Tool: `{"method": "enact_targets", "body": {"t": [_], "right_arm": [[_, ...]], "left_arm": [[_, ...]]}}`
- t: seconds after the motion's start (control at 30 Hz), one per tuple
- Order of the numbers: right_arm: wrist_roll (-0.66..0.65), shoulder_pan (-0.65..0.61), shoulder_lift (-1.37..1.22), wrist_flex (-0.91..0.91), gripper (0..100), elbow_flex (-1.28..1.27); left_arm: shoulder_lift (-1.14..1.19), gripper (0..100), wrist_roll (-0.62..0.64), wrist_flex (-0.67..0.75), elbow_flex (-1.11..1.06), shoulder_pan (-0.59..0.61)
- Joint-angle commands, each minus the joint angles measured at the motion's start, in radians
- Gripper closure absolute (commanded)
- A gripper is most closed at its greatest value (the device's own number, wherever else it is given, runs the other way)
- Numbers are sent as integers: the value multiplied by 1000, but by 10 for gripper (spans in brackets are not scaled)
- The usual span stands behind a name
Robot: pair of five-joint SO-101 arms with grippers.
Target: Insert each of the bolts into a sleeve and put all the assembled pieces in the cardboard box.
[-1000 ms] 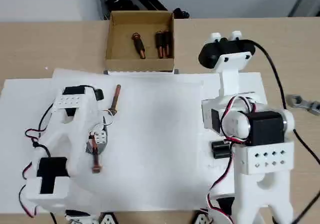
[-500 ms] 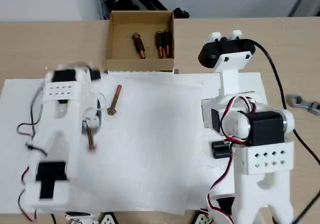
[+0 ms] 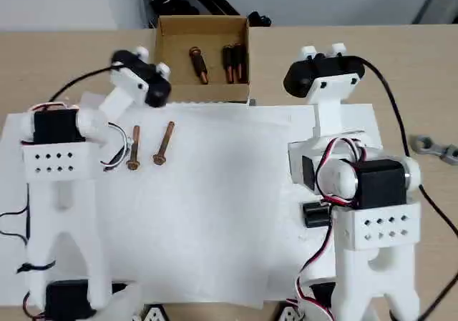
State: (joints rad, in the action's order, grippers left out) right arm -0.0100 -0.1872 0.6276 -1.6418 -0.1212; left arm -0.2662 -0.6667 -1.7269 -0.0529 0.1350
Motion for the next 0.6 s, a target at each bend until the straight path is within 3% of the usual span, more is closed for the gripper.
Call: {"method": "enact_targets", "body": {"t": [0.0,0.17,0.27,0.43,0.57], "right_arm": [[-3,12,21,10,995,3],[-3,12,21,8,995,3],[-3,12,19,10,995,3],[-3,12,16,16,995,3],[-3,12,16,15,995,3]], "left_arm": [[43,995,-35,0,48,25],[123,995,6,38,48,40],[150,994,150,117,50,49],[216,955,535,242,48,51],[290,862,628,259,47,37]]}}
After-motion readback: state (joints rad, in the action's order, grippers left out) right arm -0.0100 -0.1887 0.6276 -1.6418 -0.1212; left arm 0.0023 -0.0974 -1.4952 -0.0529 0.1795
